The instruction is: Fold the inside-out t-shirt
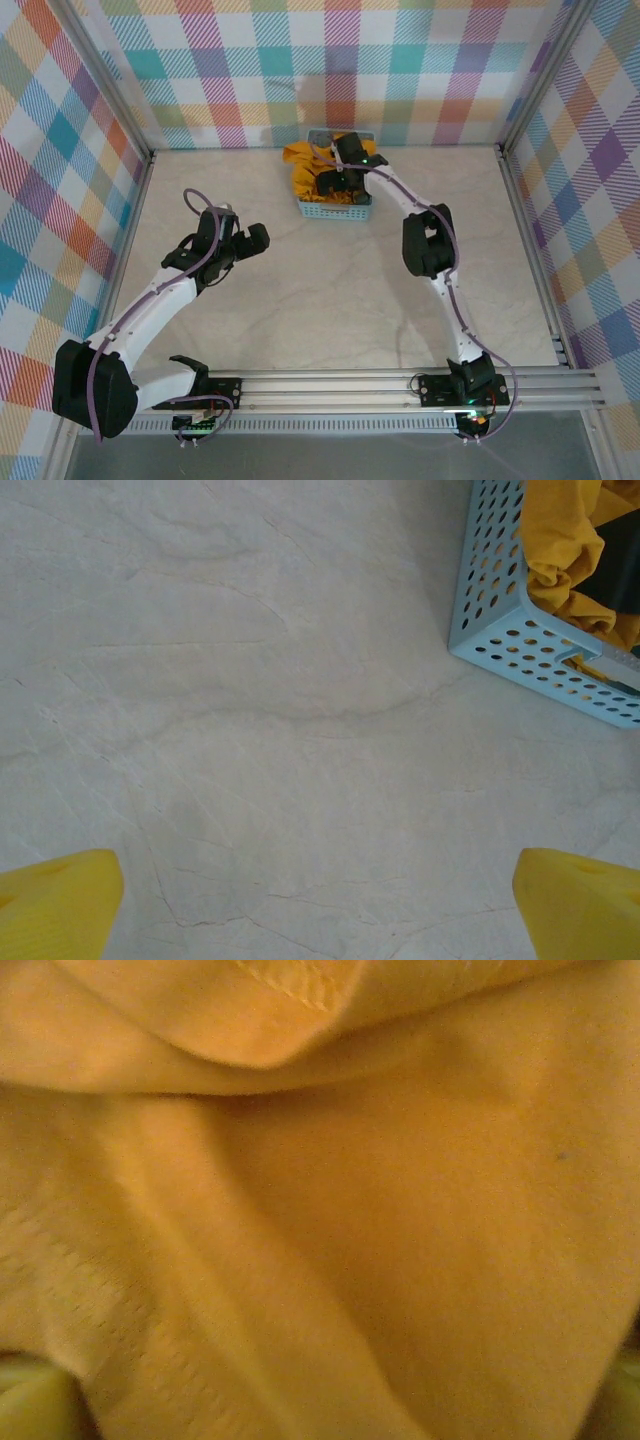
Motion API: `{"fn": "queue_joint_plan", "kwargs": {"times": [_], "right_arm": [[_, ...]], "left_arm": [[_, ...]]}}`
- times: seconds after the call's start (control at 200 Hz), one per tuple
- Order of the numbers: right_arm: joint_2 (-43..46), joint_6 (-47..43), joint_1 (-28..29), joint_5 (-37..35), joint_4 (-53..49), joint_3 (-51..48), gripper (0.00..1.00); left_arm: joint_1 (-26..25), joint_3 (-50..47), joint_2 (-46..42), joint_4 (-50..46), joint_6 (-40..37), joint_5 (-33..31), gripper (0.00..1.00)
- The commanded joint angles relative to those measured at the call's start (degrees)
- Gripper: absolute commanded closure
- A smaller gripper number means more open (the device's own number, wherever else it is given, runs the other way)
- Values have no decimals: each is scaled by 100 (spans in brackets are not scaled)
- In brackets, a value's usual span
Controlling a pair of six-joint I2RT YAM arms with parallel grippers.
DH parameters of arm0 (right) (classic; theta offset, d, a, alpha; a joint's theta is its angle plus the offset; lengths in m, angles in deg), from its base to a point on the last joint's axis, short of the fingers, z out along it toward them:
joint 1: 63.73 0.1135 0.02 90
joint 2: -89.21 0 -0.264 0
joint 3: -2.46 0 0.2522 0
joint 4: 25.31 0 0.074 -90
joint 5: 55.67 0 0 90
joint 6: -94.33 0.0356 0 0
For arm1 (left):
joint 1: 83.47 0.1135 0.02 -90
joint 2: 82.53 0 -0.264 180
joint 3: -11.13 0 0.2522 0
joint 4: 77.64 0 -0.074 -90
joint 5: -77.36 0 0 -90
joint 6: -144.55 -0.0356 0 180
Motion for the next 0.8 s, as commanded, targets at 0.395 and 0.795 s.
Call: {"fn": "queue_joint_plan", "kwargs": {"times": [0.395,0.795], "right_arm": [[-972,811,-638,-85,-1008,1664,50],[364,592,-720,-223,-735,532,86]], "left_arm": [[-56,4,-46,-22,-122,-226,0],[-56,69,-151,-122,-42,-163,0]]}}
